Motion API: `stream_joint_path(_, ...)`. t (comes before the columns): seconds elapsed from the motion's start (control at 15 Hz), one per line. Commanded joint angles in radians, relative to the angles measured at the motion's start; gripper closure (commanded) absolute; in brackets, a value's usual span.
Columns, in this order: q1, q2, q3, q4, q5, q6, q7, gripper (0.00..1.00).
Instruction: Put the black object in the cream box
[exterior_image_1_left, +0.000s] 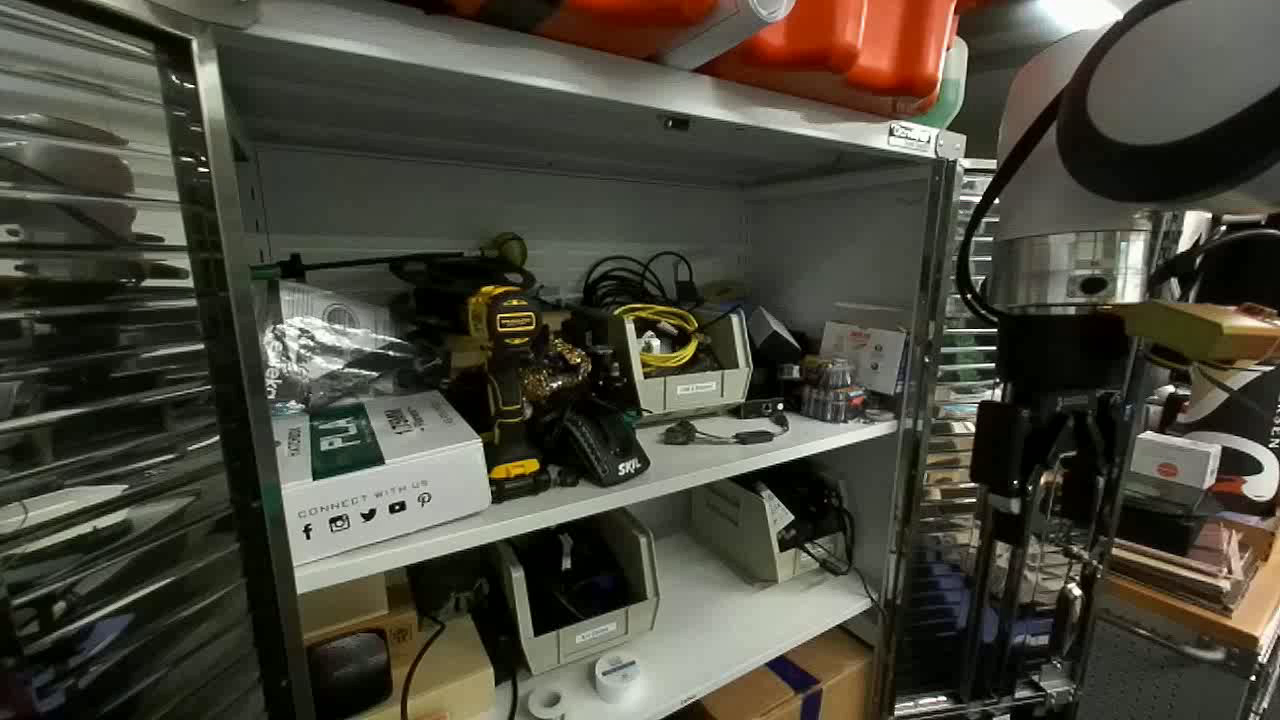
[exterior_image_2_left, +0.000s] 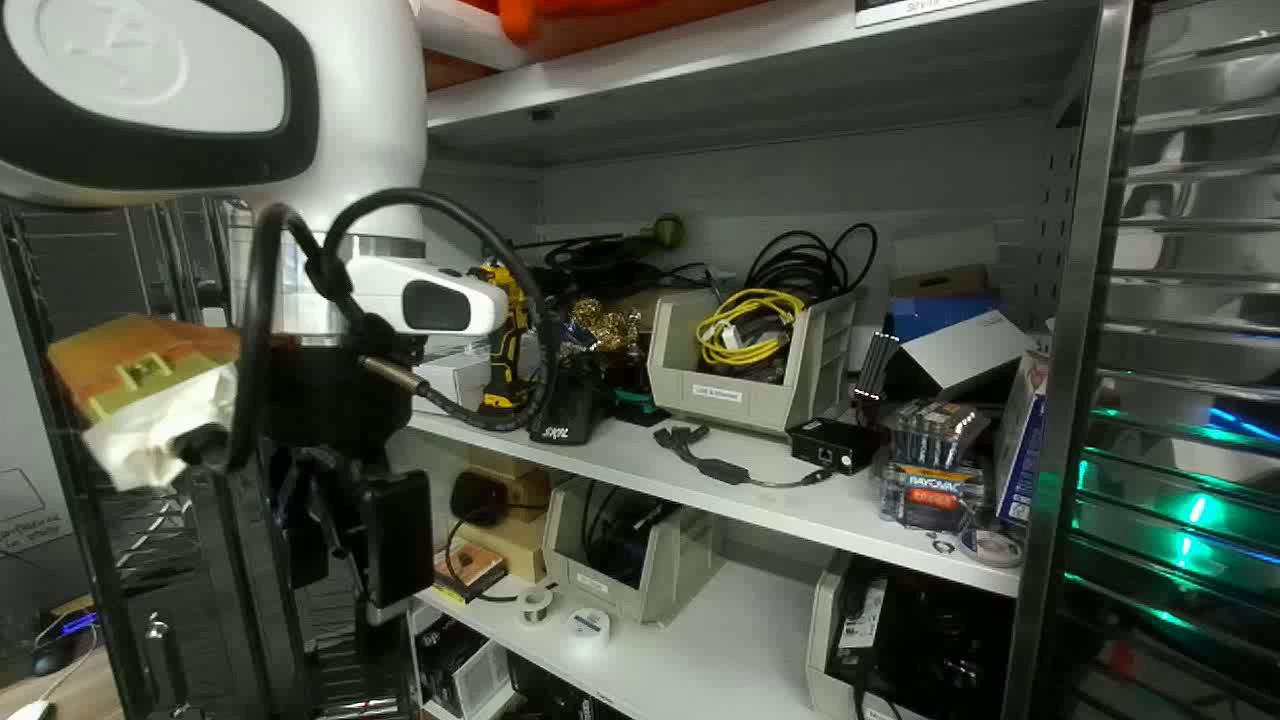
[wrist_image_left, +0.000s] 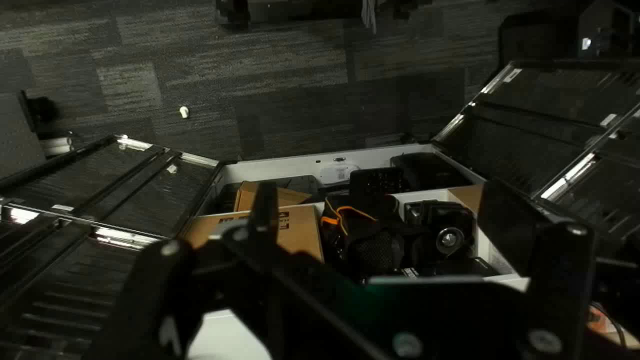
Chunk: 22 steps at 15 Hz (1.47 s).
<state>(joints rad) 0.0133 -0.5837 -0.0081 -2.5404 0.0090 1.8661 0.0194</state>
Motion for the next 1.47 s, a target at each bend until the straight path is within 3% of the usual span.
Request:
stream_joint_path(0.0, -0.005, 0.0, 0.004, 0.002, 0.002, -0.002, -0.003, 0.0)
stream_joint_path(1.2, -0.005, 0.0, 0.004, 0.003, 0.002, -0.002, -0.003, 0.0)
stream_joint_path(1.4, -0.012, 0.059, 0.017, 0.044, -0.035, 0.031, -0.001, 0.0)
